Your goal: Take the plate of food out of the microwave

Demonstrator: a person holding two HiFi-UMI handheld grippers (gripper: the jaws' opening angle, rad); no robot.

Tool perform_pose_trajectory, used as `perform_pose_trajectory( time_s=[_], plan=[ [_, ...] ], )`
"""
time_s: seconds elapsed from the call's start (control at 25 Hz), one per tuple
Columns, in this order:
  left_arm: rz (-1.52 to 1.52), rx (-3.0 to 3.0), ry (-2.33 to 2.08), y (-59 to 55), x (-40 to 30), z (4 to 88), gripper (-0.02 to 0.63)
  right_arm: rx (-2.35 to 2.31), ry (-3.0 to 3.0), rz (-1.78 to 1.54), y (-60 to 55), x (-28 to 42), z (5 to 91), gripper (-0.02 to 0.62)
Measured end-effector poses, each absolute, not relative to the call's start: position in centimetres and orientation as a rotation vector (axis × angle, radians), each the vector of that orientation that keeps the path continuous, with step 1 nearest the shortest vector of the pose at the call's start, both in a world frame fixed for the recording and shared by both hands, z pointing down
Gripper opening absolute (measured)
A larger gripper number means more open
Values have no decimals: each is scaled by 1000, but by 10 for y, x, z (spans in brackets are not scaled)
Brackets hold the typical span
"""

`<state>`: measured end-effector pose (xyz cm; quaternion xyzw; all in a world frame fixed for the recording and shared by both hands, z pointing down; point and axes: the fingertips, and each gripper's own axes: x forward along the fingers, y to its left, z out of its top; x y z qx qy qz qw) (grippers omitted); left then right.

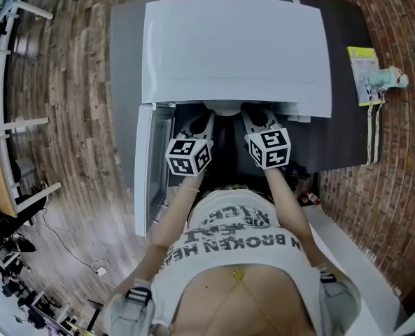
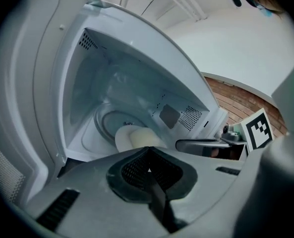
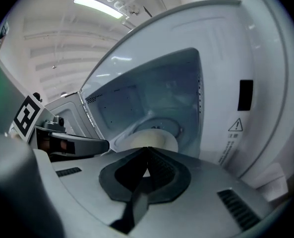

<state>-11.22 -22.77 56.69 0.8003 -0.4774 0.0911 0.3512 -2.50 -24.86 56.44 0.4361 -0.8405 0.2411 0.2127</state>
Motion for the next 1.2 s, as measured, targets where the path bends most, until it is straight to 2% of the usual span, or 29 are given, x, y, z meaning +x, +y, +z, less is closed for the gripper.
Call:
perform_pose_trajectory(
  time_s=[0.2, 0.64, 0.84, 1.2],
  plan=[
    [246, 2039, -1236, -230, -116, 577, 6, 1206, -2303, 709, -251, -24, 577, 8],
    [68, 1825, -1211, -228, -125, 601, 9, 1215, -2267, 780, -250, -18, 591, 8],
    [-45, 1711, -1168, -230, -124, 610, 91, 1212, -2263, 797, -249, -17, 594, 8],
    [-248, 1579, -1097, -245, -125, 619, 104, 1231, -2256, 847, -250, -11, 598, 9]
  ],
)
